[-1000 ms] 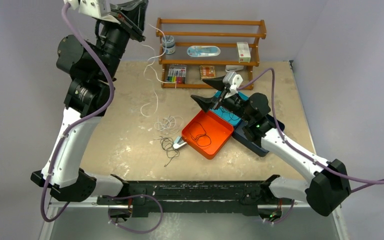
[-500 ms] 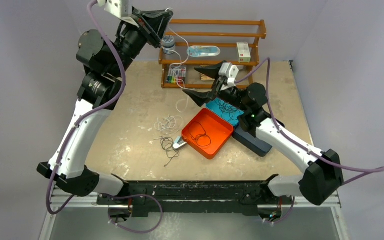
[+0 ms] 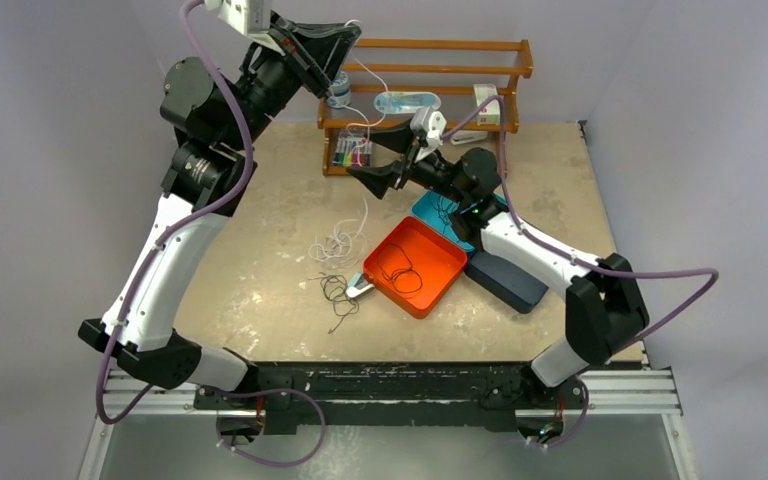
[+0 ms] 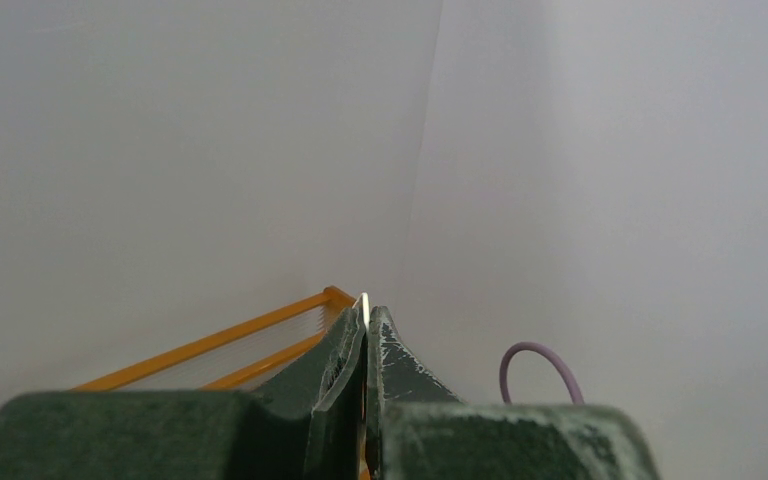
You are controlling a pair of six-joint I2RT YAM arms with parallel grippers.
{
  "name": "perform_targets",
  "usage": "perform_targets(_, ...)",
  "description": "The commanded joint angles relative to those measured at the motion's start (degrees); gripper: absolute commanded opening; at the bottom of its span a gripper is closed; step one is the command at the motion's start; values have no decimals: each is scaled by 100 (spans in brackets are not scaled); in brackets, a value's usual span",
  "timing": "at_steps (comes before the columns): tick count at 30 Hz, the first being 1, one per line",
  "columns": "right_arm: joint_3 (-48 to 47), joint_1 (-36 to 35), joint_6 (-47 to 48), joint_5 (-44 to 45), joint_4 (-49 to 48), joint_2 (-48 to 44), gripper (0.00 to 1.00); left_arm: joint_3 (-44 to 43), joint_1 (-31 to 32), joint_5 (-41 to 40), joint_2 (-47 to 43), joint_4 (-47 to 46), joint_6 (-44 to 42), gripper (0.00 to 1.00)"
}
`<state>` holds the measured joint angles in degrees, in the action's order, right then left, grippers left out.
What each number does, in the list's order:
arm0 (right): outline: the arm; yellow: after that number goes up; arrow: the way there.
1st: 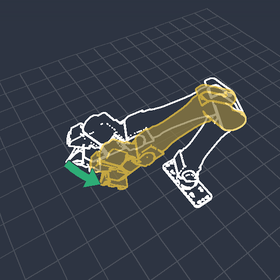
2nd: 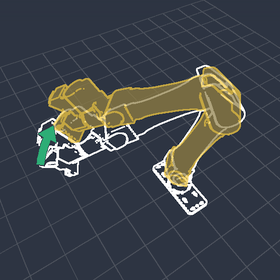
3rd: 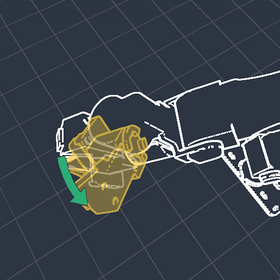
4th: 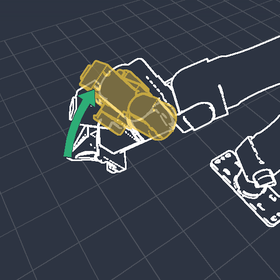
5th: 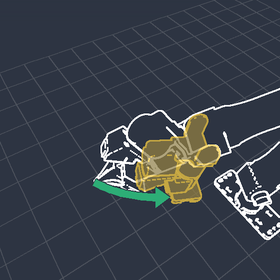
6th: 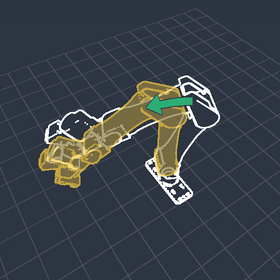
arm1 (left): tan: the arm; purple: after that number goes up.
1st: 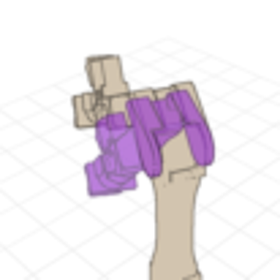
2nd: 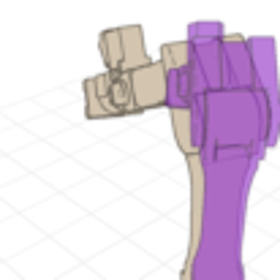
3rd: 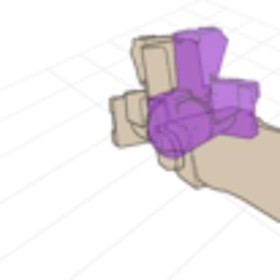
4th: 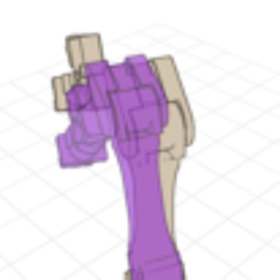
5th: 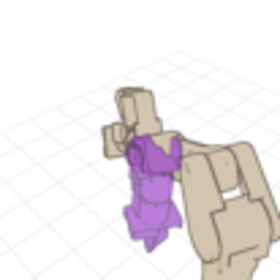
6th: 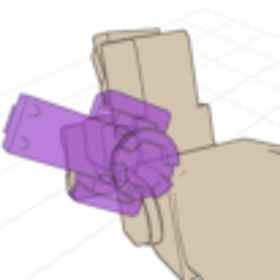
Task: Untangle the cables
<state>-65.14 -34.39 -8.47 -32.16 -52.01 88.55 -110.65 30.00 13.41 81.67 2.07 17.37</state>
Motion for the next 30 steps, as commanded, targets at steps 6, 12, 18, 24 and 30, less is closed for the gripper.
perform_targets(6, -523, -6, -560, -420, -993, 270, 72, -9, -29, 188, -39, -329, 109, 0)
perform_targets(12, -575, -7, -563, -371, -1037, 368, 68, -12, -29, 188, -72, -330, 109, 0)
perform_targets(18, -678, 0, -547, -382, -1013, 489, 58, -3, -29, 188, -119, -321, 109, 0)
perform_targets(24, -553, 3, -533, -352, -956, 437, 31, 47, -29, 109, -150, -312, 57, 0)
perform_targets(30, -137, 3, -406, 44, -748, 62, 11, 116, -29, -91, -138, -276, -13, 0)
